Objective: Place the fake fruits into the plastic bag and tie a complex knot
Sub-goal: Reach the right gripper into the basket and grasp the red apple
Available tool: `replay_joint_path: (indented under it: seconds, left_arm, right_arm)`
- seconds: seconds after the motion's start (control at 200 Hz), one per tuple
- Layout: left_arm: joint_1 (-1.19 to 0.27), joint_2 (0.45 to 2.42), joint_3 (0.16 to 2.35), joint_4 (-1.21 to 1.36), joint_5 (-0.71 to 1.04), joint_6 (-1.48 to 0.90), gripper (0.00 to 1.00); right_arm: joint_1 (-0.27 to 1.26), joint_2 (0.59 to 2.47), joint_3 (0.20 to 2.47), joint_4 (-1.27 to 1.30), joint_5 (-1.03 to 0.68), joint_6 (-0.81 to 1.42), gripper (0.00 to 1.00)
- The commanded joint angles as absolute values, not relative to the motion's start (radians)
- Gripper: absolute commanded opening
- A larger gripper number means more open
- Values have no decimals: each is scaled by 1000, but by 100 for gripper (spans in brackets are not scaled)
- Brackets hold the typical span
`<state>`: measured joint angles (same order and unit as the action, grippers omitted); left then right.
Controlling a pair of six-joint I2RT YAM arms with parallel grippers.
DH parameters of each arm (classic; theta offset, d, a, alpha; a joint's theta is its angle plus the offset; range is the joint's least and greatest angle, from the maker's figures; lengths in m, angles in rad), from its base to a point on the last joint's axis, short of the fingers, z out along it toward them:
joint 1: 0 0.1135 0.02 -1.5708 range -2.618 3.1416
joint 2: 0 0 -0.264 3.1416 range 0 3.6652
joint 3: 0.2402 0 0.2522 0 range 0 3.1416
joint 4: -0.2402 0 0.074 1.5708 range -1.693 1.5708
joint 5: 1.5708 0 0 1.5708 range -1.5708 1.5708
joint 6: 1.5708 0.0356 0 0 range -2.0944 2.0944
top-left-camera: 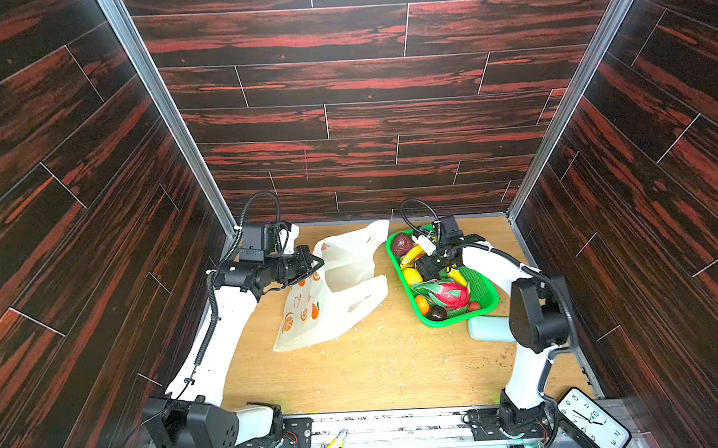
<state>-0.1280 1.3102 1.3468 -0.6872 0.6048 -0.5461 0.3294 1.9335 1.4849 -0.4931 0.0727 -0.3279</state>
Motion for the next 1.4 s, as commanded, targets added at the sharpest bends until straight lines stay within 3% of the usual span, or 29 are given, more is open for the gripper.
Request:
replay_joint_path:
  seconds: [0.0,0.521,0.947,1.398]
  left_arm:
    - [-120,1284,1369,-707,593,-529,0]
    - [-121,1305,1385,-716,594,-522,0]
    - [-121,1310,1388,-718,591,-517,0]
    - [-121,1304,1350,-659,673,-564,0]
  right_arm:
    - [333,1984,1522,-513,105,-354,76]
    - [337,2080,1537,-534,138,-361,74]
    - [338,1973,1479,-488,150,-319,41]
    - [298,1670,1314,-371,96,-141,30]
